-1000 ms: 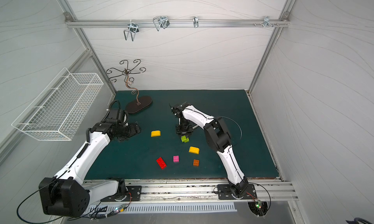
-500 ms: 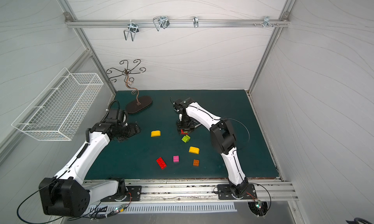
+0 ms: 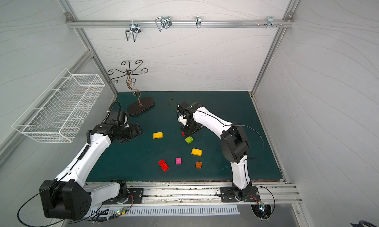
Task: Assemble the letter s with lego
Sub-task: Pick up the lego brick from the center of the board.
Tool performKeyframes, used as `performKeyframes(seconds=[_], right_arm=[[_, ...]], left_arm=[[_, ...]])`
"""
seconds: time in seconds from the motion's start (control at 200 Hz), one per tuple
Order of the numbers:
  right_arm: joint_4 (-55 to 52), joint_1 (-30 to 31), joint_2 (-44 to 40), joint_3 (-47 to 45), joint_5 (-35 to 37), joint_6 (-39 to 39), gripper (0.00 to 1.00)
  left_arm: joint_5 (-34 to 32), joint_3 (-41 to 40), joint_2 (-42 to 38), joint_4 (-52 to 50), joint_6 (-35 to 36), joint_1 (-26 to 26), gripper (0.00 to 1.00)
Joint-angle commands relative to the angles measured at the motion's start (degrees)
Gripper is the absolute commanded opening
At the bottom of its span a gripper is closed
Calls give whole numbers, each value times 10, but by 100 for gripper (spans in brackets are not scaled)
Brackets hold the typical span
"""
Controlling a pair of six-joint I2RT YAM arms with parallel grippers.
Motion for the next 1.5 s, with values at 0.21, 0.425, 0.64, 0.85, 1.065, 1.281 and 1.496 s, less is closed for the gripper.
performKeyframes(seconds=[0.21, 0.425, 0.64, 0.85, 1.065, 1.281, 1.496], right_arm=[[74, -74, -92, -79, -181, -611, 46], [128, -75, -75, -163, -153, -686, 48], [151, -74, -57, -182, -150, -707, 52], [173, -68, -19, -175, -150, -712, 58], [189, -71, 12, -164, -150, -719, 63], [200, -73, 27, -158, -152, -724, 66], [202, -72, 29, -176, -159, -714, 65]], left_arm=[[22, -3, -17, 23, -1, 9, 88], [28, -8, -25, 25, -1, 16, 89], [38, -8, -19, 24, -2, 17, 89], [38, -8, -19, 23, -2, 17, 89], [41, -10, -19, 23, -2, 18, 89], [39, -8, -18, 22, -1, 19, 89], [41, -8, -17, 22, -1, 21, 89]])
